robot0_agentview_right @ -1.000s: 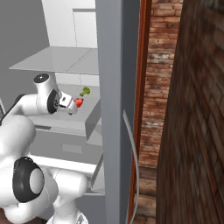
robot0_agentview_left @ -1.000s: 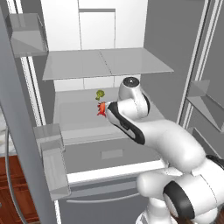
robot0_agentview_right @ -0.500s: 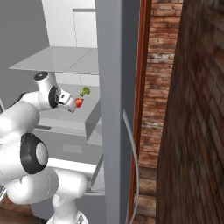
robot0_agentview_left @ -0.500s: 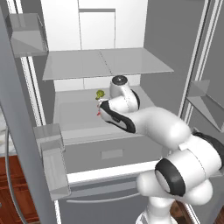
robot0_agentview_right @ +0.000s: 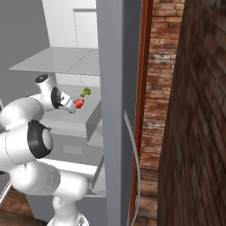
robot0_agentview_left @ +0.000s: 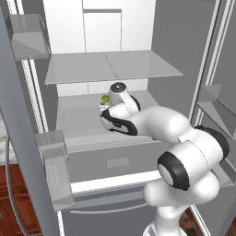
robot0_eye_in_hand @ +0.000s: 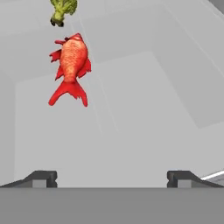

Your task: Take the fish from the fridge and place it on the digital scale on the counter by the fridge. Wait a few seconds for a reading, then move it to the plate on the dining counter.

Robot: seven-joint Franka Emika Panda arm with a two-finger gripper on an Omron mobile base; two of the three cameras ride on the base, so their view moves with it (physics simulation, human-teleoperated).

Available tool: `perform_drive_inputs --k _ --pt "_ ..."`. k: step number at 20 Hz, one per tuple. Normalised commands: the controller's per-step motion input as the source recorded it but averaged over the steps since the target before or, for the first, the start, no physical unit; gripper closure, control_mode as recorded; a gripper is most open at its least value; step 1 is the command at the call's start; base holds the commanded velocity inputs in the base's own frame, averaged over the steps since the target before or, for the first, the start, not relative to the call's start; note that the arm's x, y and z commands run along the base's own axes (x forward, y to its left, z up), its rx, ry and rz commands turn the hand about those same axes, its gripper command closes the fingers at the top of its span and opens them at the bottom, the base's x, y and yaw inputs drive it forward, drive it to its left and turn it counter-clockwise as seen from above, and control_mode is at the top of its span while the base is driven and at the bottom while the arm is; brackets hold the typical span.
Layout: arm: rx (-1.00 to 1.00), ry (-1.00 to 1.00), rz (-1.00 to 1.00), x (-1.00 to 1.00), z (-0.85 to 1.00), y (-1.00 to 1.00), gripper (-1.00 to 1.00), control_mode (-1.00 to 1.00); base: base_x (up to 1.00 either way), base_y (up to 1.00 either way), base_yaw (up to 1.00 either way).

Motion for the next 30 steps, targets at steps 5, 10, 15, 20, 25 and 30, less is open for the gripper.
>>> perform_drive_inputs --k 5,10,15,20,25,30 --pt "0.00 0.00 -0.04 0.25 -0.30 0.12 -1.00 -1.00 0.00 0.00 0.00" --pt "0.00 0.00 -0.04 0.26 -0.16 0.01 -1.00 -1.00 0.00 0.00 0.00" --pt "0.00 0.00 -0.05 0.28 -0.08 0.00 -1.00 -1.00 0.00 0.00 0.00" --pt "0.00 -0.01 -0.04 0.20 -0.10 0.00 -1.00 -1.00 0.00 0.00 0.00" --pt "0.00 -0.01 -0.03 0.20 -0.10 0.03 -1.00 -1.00 0.00 0.00 0.00" --pt "0.00 0.00 -0.02 0.24 -0.10 0.04 -1.00 -1.00 0.00 0.00 0.00"
